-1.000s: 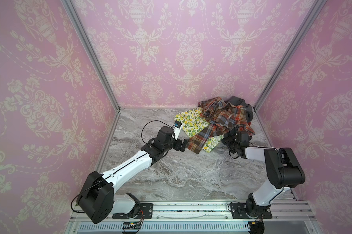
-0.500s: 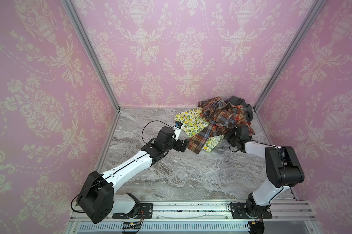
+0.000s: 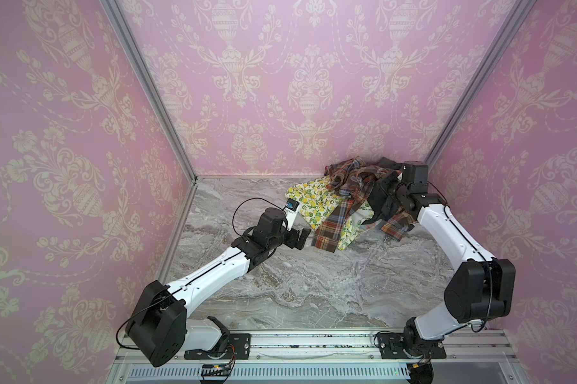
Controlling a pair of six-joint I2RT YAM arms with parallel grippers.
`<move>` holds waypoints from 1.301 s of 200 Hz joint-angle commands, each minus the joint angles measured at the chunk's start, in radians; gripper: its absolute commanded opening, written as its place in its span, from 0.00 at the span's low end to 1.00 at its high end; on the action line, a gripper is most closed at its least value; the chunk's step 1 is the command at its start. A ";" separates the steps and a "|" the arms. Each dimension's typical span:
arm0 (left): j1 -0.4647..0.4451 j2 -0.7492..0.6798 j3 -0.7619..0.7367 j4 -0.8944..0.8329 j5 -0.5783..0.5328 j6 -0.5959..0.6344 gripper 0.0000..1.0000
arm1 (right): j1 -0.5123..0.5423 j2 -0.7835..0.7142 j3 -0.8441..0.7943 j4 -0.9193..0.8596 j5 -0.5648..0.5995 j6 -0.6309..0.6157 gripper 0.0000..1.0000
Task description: Pick out a specific cloth from the pile
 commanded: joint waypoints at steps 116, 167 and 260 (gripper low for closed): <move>-0.011 0.058 0.121 -0.033 -0.014 -0.081 0.97 | 0.013 0.264 0.973 -0.345 -0.240 -0.140 0.00; -0.040 0.115 0.191 0.012 -0.037 -0.086 0.97 | 0.012 0.262 1.044 -0.376 -0.354 -0.154 0.00; -0.074 0.201 0.323 0.076 -0.062 -0.090 0.96 | 0.015 0.191 1.014 -0.055 -0.541 -0.019 0.00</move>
